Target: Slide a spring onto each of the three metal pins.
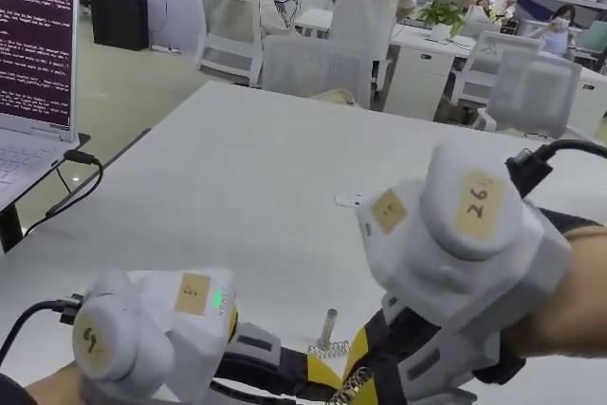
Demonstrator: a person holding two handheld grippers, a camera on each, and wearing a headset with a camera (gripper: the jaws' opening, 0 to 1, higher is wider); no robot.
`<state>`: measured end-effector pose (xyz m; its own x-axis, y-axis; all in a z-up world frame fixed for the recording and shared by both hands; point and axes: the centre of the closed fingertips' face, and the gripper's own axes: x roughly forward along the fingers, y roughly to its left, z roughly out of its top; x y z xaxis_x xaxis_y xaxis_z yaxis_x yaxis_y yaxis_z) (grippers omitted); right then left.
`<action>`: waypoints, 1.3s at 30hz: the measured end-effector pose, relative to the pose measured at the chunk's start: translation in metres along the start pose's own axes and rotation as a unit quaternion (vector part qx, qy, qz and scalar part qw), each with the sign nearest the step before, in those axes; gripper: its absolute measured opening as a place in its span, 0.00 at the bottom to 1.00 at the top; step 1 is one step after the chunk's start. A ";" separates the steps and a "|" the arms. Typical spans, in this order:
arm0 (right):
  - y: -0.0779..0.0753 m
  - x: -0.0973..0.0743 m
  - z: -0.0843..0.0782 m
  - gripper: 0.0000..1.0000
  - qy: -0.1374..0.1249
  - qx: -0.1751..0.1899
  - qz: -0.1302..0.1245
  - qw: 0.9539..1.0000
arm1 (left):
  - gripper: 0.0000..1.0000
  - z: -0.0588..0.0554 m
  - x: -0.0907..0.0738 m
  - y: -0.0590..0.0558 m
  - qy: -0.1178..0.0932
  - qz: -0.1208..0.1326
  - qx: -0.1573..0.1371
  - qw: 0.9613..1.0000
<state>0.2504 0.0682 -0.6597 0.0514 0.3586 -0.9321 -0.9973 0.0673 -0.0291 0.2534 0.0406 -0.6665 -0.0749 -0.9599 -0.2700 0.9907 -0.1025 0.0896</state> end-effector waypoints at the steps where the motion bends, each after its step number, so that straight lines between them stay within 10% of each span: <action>1: 0.001 0.000 -0.001 0.08 0.005 -0.005 0.003 1.000 | 0.03 0.000 0.000 0.000 0.000 -0.001 0.000 1.000; 19: -0.005 -0.003 -0.009 0.08 0.023 -0.011 0.005 1.000 | 0.07 -0.003 0.000 0.003 0.002 0.006 -0.025 1.000; 39: -0.052 -0.051 -0.033 0.08 0.007 0.048 -0.065 0.997 | 0.17 -0.019 -0.045 0.024 -0.003 0.083 -0.061 0.995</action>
<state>0.2979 0.0159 -0.6219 0.1790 0.3285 -0.9274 -0.9725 0.2018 -0.1162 0.2824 0.0862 -0.6705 0.0898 -0.9625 -0.2561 0.9959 0.0890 0.0149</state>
